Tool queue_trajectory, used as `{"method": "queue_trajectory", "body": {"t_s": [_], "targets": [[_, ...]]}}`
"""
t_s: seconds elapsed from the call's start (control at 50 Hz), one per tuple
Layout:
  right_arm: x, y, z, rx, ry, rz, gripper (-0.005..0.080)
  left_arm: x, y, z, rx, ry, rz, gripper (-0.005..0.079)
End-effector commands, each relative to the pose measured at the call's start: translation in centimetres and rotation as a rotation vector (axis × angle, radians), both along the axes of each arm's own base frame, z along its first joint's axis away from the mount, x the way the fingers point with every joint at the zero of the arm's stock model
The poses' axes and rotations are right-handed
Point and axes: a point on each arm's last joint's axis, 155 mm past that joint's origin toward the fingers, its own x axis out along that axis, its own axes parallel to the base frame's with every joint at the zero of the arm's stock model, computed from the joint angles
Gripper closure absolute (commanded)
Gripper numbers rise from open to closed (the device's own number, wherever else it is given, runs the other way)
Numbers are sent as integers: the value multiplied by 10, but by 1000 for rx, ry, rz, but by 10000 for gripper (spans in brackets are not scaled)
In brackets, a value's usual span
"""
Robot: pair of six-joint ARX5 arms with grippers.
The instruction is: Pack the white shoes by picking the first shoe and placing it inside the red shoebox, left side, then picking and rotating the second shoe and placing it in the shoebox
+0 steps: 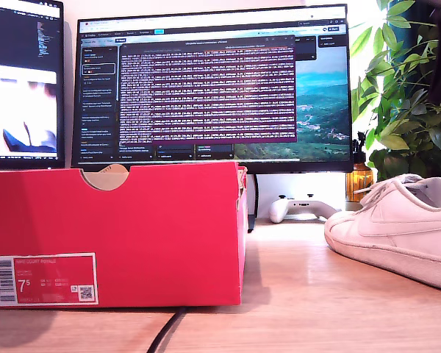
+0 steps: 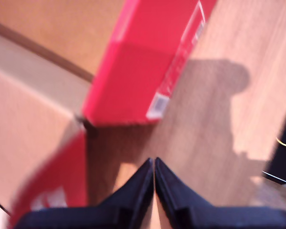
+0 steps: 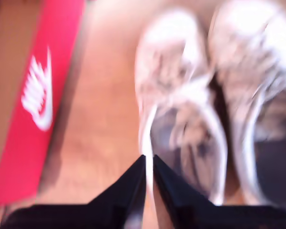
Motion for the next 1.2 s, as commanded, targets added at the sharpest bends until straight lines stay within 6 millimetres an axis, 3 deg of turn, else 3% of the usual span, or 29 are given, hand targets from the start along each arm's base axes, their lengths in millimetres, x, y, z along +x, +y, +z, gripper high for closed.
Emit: {"method": "queue_trajectory", "body": {"t_s": [0.0,0.14,0.36,0.54,0.74,1.04,1.1,1.18], "targets": [[-2,6,-13,-17,53,26,656,5,-3,2,-6,-16,-6,762],[-7,13,-35,-52,133,57,504,6,-4,2,-8,-19,-6,762],[-3,13,-54,-133,163,90,493,8,-5,4,-12,-32,-6,762],[-1,13,-67,-162,189,129,411,9,-5,5,-14,-34,-5,762],[1,12,-87,-181,243,140,411,8,-5,4,-13,-31,-5,762],[3,13,-126,-205,337,167,430,8,-5,4,-13,-30,-5,762],[6,13,-131,-205,336,166,492,7,-4,4,-11,-27,-5,762],[14,16,-131,-199,307,165,663,6,-4,3,-8,-20,-5,762]]}}
